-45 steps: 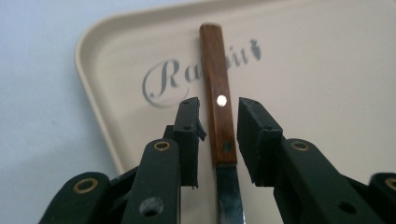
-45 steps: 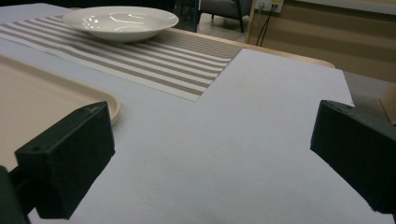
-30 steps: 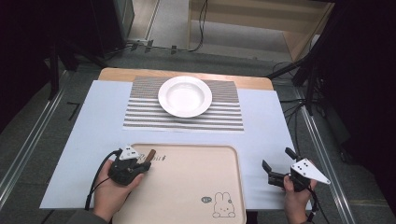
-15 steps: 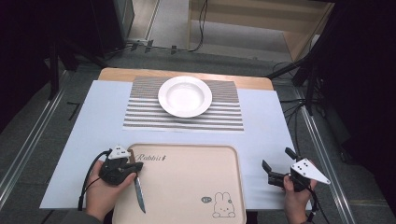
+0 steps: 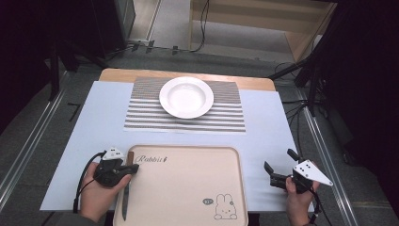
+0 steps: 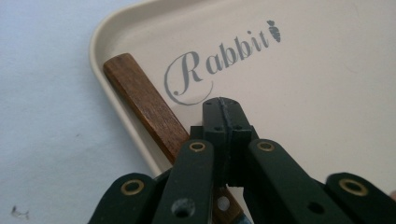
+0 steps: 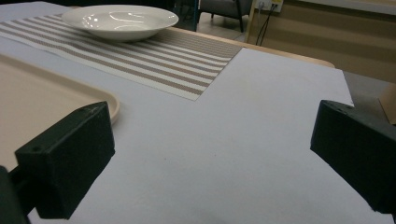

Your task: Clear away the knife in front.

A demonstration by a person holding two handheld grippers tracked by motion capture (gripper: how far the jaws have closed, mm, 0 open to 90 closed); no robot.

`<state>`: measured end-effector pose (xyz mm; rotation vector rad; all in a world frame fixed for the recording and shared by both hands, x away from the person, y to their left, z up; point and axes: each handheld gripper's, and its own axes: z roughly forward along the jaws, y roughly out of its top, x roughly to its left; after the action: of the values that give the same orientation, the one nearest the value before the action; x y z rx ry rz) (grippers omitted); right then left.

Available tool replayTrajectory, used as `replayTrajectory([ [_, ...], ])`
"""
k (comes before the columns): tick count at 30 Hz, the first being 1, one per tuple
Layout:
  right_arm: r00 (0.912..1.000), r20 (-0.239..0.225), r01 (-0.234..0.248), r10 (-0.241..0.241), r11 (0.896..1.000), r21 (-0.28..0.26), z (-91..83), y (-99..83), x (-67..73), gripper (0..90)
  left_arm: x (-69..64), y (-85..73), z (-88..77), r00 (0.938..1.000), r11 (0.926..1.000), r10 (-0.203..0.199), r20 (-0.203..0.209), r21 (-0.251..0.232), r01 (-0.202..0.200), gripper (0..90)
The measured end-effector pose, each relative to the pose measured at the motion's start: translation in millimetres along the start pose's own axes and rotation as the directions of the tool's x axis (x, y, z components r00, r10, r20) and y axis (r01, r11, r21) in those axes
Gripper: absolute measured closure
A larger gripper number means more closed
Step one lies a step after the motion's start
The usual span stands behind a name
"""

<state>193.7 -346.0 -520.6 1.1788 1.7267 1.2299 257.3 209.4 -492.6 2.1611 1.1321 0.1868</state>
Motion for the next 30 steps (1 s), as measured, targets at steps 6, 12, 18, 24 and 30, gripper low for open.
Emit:
replayTrajectory([
  [6,1.0,0.0,0.001,-0.001,1.0,0.0,0.1,0.0,0.0,0.0,1.5,-1.0,-0.5,1.0,1.0,-0.003,-0.001,-0.008,0.003,89.7],
  [12,1.0,-0.001,0.003,-0.003,1.0,-0.001,0.2,0.1,0.0,0.0,3.5,-3.7,-2.6,0.9998,0.9982,-0.009,0.018,-0.059,0.01,86.6],
  [18,1.0,-0.002,0.005,-0.005,1.0,-0.002,0.3,0.1,-0.1,0.0,-2.9,-2.1,-7.2,0.9985,0.988,0.047,0.028,-0.149,-0.042,66.9],
  [24,1.0,-0.002,0.006,-0.006,1.0,-0.002,0.2,0.1,-0.1,0.0,-2.0,-1.8,-15.5,0.9993,0.9651,0.035,0.012,-0.26,-0.03,32.8],
  [30,1.0,-0.002,0.006,-0.006,1.0,-0.002,0.3,0.1,-0.1,0.0,0.6,-2.7,-22.2,0.9992,0.9493,0.037,0.018,-0.313,-0.03,4.8],
])
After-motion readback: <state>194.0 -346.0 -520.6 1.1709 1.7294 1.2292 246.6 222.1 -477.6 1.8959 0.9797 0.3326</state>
